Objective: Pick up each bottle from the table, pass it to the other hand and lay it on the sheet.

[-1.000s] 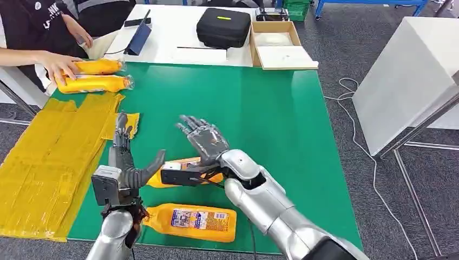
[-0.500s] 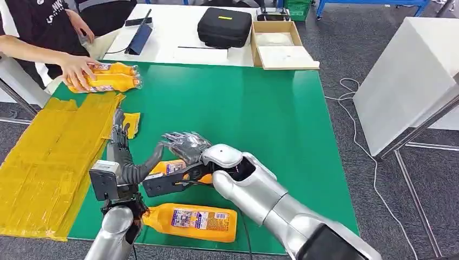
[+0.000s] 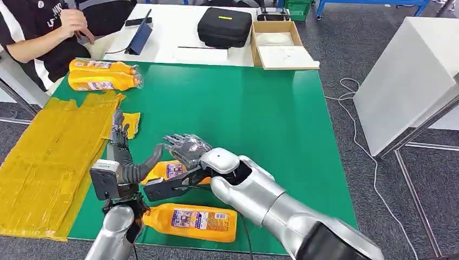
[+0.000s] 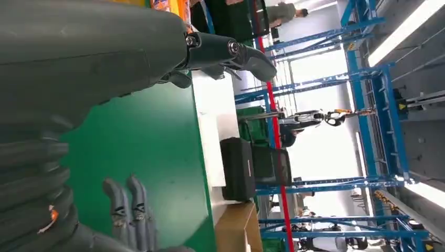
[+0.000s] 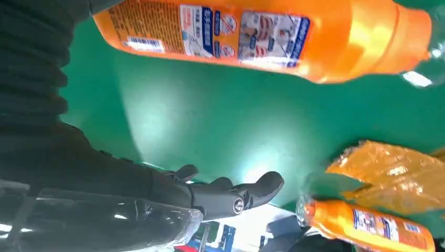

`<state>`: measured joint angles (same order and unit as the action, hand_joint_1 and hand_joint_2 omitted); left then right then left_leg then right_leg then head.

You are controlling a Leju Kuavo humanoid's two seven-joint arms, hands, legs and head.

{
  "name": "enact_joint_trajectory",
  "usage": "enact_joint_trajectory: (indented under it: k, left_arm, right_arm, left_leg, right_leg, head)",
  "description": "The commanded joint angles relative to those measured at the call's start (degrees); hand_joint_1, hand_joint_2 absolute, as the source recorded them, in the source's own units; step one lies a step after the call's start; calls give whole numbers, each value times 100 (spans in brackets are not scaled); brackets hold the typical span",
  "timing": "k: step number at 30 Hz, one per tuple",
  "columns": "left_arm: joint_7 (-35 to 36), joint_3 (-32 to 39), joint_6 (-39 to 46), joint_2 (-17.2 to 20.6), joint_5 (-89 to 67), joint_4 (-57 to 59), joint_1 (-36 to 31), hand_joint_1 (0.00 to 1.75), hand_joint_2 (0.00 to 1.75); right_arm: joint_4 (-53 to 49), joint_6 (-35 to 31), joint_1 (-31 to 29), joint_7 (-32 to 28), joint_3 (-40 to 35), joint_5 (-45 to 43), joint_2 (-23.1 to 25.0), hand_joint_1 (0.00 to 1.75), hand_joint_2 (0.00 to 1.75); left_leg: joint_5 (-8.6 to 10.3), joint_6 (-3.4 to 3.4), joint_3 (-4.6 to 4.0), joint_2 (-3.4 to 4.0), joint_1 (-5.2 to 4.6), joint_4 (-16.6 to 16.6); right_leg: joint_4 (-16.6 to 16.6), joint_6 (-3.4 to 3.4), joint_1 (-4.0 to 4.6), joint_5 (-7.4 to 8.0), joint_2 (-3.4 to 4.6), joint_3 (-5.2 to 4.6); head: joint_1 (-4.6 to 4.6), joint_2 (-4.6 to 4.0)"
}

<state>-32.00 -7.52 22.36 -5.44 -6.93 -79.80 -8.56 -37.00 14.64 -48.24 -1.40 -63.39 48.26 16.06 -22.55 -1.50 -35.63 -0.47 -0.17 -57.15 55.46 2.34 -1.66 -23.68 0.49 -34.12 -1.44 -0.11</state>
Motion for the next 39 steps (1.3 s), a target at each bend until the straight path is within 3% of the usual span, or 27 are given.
enact_joint_trajectory:
  k: [1,9,39]
  left_arm:
    - [4,-81,7,-9,22,446,-273,0,175]
    - [-40,-108,-12,-108,0,797,-445,0,175]
    - [-105,34,51,52,127,501,-135,0,175]
  right_arm:
    - [677,-94,-248,57,-493,-21,73,0,175]
    - [1316,-622,-48,122,-516,153,193,0,175]
    - [1733,-586,86,238,-324,180,275,0,175]
  left_leg:
    - [-1,8,8,-7,2,-1]
    - [-2,11,20,-16,5,3]
    - [-4,10,10,-2,4,0]
  right_leg:
    - [1,-13,4,-4,-13,12]
    - [-6,-17,7,-8,-24,28]
    - [-2,-14,6,-4,-7,14]
  head:
    - [-2,0]
    - [-4,0]
    - [-2,0]
